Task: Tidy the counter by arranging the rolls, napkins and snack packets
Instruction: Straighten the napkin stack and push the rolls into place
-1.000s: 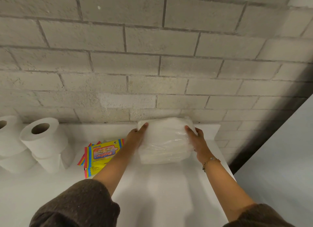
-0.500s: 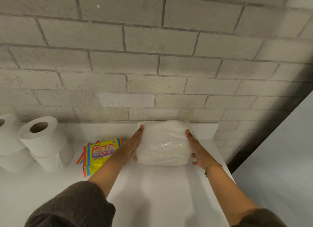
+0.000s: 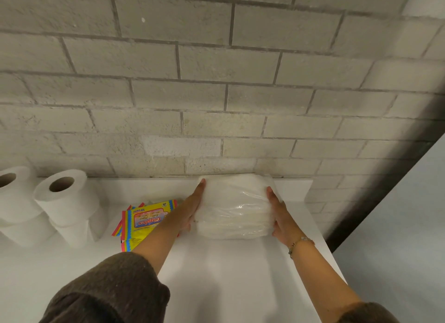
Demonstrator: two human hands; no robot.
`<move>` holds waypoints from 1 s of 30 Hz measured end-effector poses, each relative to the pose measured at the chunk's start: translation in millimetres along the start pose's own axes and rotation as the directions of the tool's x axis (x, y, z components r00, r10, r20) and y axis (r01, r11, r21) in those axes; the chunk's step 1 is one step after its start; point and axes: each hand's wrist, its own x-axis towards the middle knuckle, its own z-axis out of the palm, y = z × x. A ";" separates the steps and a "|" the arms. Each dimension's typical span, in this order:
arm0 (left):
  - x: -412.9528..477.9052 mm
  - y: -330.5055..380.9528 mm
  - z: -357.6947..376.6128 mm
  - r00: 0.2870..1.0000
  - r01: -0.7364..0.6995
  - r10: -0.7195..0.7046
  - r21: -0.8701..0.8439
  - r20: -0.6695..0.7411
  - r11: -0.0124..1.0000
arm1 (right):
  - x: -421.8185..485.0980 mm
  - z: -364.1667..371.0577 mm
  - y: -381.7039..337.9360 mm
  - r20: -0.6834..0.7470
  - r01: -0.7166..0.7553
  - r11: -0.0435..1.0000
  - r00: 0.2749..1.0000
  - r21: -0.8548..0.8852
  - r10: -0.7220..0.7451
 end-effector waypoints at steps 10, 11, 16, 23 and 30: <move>-27.5 -3.0 -15.0 0.984 -0.172 0.166 -0.096 -0.065 0.980 | -5.9 4.4 11.0 -0.264 0.095 0.991 0.962 0.094 -0.067; -32.1 -5.3 -17.7 0.978 -0.201 0.195 -0.094 -0.068 0.975 | -9.0 7.1 16.9 -0.307 0.112 0.985 0.949 0.132 -0.067; -71.3 -36.7 -48.9 0.918 -0.359 0.343 -0.050 -0.199 0.932 | -44.2 38.4 65.7 -0.435 0.147 0.962 0.900 0.231 -0.033; -108.1 -101.4 -143.3 0.888 -0.368 0.394 0.149 -0.238 0.918 | -83.7 125.2 128.6 -0.274 0.112 0.994 0.956 0.012 -0.104; -95.6 -120.0 -230.3 0.947 -0.205 0.287 0.414 -0.146 0.887 | -94.4 211.3 147.0 -0.116 0.177 0.906 0.964 -0.384 -0.238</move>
